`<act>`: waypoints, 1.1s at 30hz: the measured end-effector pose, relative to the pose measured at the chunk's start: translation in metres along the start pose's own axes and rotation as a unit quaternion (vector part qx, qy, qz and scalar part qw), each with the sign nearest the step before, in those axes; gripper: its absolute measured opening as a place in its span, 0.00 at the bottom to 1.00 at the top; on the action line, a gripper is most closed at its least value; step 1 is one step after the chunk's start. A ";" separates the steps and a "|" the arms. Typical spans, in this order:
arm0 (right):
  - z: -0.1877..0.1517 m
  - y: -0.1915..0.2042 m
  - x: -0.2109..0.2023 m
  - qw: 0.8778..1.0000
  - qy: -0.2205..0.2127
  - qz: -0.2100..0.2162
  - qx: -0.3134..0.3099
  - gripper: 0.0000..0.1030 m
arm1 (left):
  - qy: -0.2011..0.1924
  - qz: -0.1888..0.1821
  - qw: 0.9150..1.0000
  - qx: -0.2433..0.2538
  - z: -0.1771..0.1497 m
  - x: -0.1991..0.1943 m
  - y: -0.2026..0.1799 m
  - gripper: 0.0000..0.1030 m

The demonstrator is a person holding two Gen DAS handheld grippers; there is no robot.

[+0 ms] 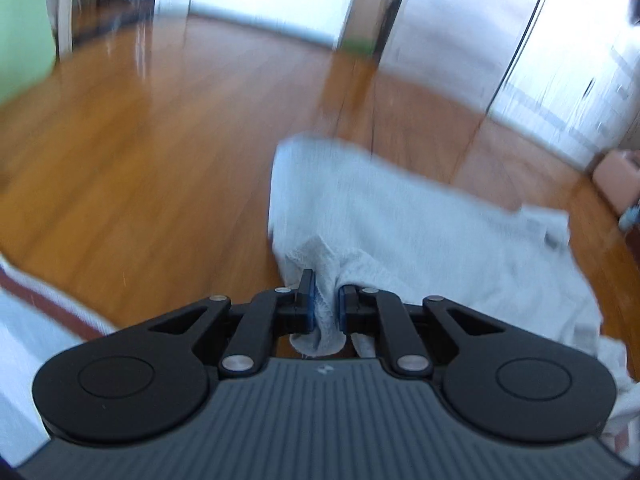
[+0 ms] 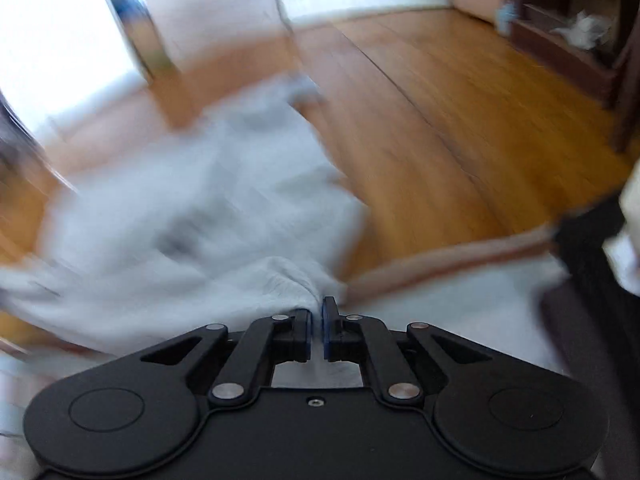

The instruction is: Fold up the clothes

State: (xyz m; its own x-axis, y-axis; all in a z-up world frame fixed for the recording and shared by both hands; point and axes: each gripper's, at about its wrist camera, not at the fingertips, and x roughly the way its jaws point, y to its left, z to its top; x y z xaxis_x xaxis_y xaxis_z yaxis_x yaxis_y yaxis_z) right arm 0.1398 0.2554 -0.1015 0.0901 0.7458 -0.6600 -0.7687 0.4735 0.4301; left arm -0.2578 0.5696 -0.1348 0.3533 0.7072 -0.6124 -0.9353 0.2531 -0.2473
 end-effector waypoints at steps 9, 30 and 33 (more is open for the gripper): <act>-0.020 0.002 -0.042 0.977 0.071 -0.165 -0.112 0.04 | 0.131 0.020 0.983 -0.125 -0.016 -0.012 0.068 0.22; -0.098 0.178 -0.007 0.931 0.054 0.073 -0.353 0.45 | 0.181 0.046 0.966 0.180 -0.057 0.013 -0.001 0.03; -0.129 0.215 0.022 0.896 0.075 0.097 -0.427 0.47 | 0.163 -0.013 0.979 0.122 -0.038 0.027 0.010 0.02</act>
